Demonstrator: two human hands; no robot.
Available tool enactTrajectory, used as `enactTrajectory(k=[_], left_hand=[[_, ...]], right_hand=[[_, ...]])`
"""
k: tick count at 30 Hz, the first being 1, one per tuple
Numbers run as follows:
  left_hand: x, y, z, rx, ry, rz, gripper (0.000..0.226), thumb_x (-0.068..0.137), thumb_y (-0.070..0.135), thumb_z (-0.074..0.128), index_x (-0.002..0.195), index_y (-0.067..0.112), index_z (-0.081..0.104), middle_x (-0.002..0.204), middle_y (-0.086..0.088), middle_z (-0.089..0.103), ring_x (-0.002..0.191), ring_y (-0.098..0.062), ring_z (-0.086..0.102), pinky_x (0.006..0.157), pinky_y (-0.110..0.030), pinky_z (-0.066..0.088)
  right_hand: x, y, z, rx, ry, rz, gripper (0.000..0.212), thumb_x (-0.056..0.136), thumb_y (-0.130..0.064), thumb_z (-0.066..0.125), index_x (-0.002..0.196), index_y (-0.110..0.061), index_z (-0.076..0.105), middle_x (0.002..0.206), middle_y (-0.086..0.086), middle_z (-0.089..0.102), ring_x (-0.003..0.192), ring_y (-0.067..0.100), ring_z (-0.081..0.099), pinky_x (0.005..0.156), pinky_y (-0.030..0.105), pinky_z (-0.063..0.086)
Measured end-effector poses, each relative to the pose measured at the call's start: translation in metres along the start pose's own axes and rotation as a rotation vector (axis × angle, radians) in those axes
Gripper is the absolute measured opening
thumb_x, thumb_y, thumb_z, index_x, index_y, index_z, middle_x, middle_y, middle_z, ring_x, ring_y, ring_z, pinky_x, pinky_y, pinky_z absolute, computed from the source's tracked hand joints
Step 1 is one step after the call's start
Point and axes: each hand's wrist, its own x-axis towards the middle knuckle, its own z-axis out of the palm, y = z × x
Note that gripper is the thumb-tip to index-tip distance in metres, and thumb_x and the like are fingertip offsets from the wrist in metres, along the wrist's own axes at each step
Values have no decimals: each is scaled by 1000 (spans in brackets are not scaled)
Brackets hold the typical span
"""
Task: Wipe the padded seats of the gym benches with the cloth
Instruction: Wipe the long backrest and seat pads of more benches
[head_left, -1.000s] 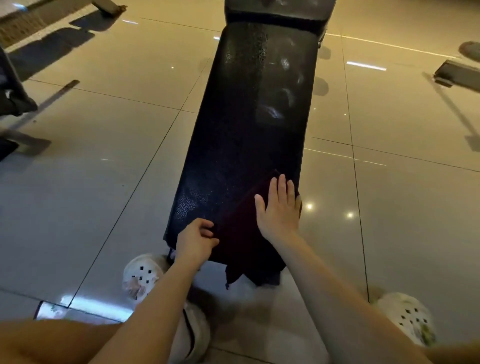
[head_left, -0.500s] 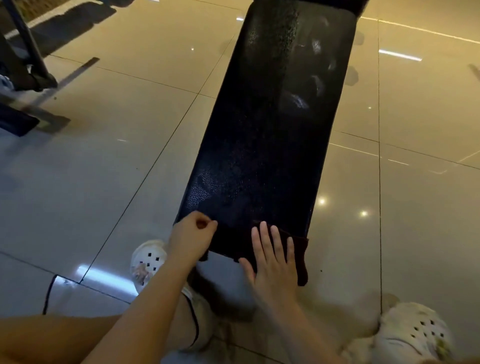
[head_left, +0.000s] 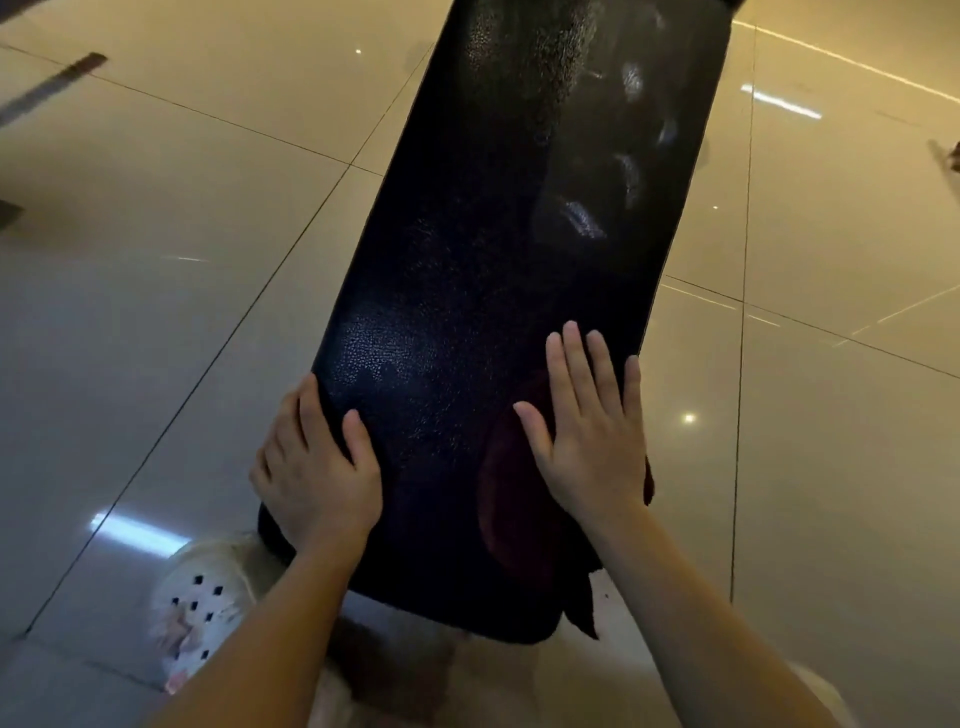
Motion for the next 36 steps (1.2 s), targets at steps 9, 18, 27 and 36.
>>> enactTrajectory(k=[9,18,27,36], left_hand=[[0,4,-3,10,-9,-37,65,93,51,21,149,18,31,146,-15,43,128,-38,43,104,-53,31],[-13,8,-19,-46,31,136,52,92,37,51,137,11,46,143,-19,41,128,-39,38,106,-57,28],[-121,50,-53,-440,-565,345,50,84,45,71,126,26,53,111,19,51,106,-2,51,88,-19,40],[-105,64,-134,-581,-601,468,17,83,20,75,79,29,61,80,7,66,79,-8,63,73,-24,50]], right_hand=[[-18,-11,1,15,90,32,59,103,-49,34,151,-16,31,155,7,36,146,27,28,119,54,16],[-72,-34,-19,243,-45,13,47,94,-14,44,141,-18,47,141,4,55,137,24,43,116,52,27],[-85,-28,-123,798,-104,325,54,96,-10,57,144,-31,42,126,-17,48,115,-2,44,89,5,35],[-92,25,-230,479,-374,167,25,84,-39,73,88,-20,57,98,-4,52,88,13,51,74,22,46]])
